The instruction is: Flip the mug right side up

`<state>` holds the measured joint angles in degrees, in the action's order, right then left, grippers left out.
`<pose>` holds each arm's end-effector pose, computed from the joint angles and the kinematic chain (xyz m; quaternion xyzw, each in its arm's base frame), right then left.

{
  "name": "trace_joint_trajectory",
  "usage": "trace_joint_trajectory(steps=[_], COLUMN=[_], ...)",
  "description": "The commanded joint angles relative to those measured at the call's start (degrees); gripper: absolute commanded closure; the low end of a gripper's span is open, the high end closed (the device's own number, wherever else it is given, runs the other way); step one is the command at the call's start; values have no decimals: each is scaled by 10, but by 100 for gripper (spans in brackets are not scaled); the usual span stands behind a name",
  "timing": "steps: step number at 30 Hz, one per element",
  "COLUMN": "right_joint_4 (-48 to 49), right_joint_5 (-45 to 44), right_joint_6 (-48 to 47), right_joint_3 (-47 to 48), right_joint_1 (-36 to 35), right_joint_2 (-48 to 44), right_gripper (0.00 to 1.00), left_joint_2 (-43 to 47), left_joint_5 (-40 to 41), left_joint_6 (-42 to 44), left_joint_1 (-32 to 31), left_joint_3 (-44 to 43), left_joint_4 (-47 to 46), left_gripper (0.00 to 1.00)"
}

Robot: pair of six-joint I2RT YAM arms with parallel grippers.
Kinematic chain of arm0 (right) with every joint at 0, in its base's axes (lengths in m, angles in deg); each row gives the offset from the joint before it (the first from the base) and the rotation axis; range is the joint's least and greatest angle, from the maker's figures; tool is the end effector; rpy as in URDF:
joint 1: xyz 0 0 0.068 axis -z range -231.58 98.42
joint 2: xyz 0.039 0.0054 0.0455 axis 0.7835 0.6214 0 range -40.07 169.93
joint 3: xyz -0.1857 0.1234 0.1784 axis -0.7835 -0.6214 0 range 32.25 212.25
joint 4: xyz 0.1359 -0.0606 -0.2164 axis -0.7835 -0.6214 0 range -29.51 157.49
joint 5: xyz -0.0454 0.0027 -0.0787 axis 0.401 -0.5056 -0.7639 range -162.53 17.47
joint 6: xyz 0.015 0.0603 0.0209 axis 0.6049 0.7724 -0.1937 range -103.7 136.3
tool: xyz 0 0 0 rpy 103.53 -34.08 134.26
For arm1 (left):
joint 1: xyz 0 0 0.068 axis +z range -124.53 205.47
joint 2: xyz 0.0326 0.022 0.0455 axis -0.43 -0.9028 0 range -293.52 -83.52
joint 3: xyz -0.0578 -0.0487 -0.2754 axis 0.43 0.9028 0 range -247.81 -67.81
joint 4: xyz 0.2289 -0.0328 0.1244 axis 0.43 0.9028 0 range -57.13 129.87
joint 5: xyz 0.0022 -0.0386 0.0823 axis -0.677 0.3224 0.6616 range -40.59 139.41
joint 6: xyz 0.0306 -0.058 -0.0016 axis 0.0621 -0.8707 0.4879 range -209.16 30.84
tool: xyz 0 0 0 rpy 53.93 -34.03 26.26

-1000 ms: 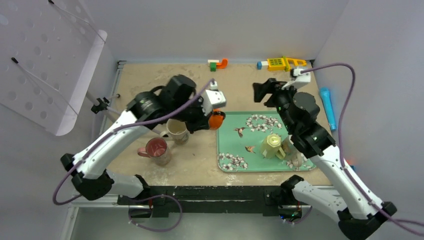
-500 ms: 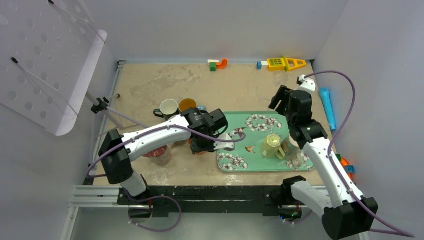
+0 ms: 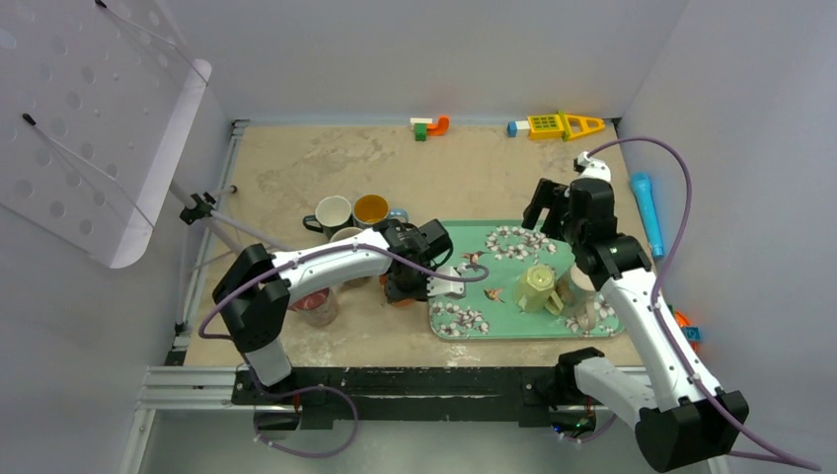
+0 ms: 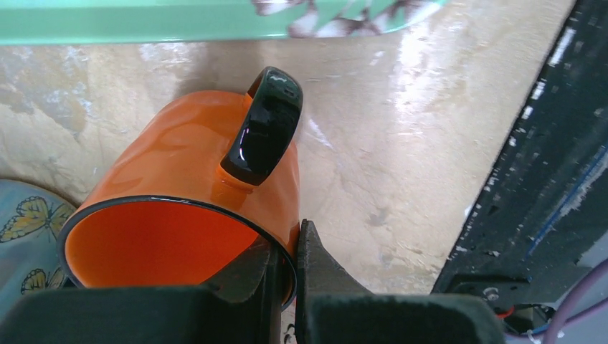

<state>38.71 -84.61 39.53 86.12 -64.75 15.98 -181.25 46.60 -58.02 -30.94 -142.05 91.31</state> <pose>0.2170 0.0397 0.3300 0.1275 0.8575 0.0660 0.4941 0.1774 -0.2718 0.2207 0.6911 0.7189 -0.0392 0.0633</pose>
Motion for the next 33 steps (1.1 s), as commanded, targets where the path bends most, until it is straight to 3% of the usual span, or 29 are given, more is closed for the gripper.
trace_joint_trajectory(steps=[1,12,20,26,29,33], right_joint_4=[-69,-150,-191,-208,-221,-218], right_joint_5=[94,215,197,162,144,123], right_joint_6=[-11,34,45,89,107,150], right_joint_3=[43,23,11,-15,-20,-40], right_joint_1=[0,-6,-11,-10,-11,-11], right_joint_2=[-26,-79,-87,-109,-113,-107], right_gripper=[11,3,2,2,2,2], left_joint_2=[-5,-66,-110,-116,-103,-44], left_joint_5=[11,10,-33,-24,-50,-114], left_joint_6=[4,14,30,31,26,11], left_joint_1=[43,99,139,136,136,136], left_joint_3=[-30,-106,-161,-168,-167,-170], left_joint_4=[-49,-19,29,38,60,94], left_gripper=[100,100,99,61,51,49])
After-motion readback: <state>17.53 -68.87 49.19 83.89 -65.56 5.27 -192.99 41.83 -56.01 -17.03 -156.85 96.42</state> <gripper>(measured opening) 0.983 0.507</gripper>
